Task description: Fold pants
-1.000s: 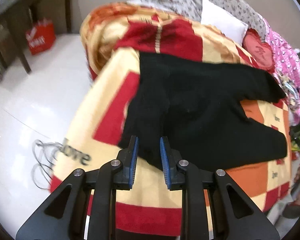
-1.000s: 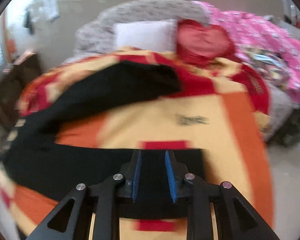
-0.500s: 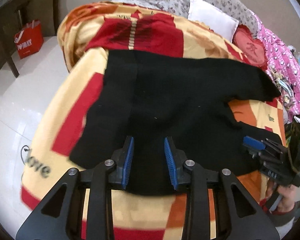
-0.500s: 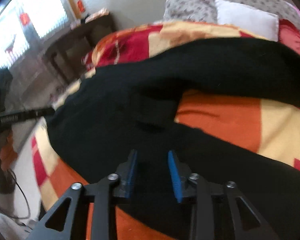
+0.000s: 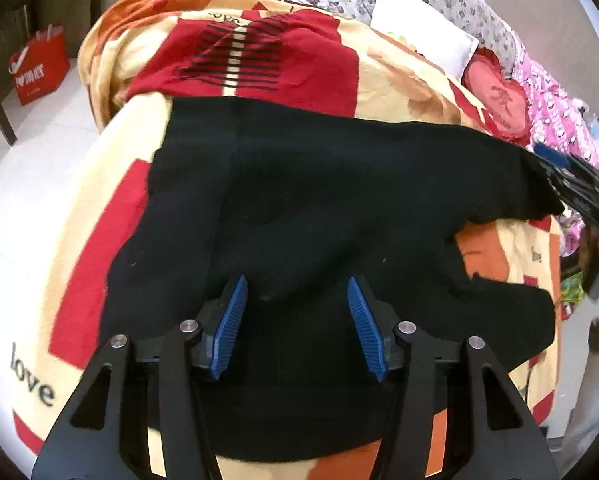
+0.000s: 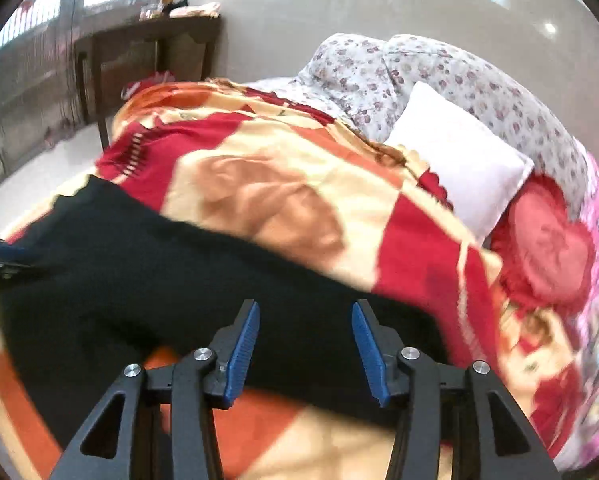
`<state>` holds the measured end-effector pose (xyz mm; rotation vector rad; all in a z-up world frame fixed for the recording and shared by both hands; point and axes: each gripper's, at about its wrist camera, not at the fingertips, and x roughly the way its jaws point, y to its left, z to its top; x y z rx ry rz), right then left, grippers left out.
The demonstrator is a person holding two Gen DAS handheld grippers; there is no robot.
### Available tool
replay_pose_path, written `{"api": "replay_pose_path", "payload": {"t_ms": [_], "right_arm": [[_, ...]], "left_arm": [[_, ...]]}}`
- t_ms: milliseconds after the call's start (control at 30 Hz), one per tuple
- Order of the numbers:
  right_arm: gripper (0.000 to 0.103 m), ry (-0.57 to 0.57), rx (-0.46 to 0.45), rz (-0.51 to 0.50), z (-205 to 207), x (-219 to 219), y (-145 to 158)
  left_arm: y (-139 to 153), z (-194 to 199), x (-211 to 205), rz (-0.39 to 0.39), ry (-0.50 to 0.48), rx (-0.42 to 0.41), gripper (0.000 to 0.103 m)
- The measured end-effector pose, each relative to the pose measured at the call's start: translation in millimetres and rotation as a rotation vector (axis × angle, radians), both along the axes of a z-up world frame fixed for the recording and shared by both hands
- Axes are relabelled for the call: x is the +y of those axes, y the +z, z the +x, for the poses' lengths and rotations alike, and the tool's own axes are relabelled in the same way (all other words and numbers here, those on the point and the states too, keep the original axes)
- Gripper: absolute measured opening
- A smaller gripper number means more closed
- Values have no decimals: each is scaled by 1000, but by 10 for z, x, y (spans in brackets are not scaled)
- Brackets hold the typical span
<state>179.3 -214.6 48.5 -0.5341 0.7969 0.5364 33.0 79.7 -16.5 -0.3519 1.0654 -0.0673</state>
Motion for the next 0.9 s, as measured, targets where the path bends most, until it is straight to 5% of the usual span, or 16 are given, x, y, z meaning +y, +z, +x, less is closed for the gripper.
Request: {"api": "replay_pose_path", "payload": {"t_ms": [233, 500, 667, 700, 900], "right_arm": [[48, 143, 34, -205, 304, 267, -373], [48, 169, 38, -275, 384, 320, -526], [24, 154, -31, -297, 187, 358, -544], [9, 155, -47, -312, 125, 368, -543], [5, 114, -93, -210, -439, 230, -296]], "left_arm": [[-19, 190, -42, -15, -21, 15, 53], [-75, 248, -28, -25, -4, 29, 53], [-65, 226, -28, -29, 1, 32, 53], [-59, 211, -26, -29, 2, 32, 53], [-30, 93, 43, -62, 22, 26, 53]]}}
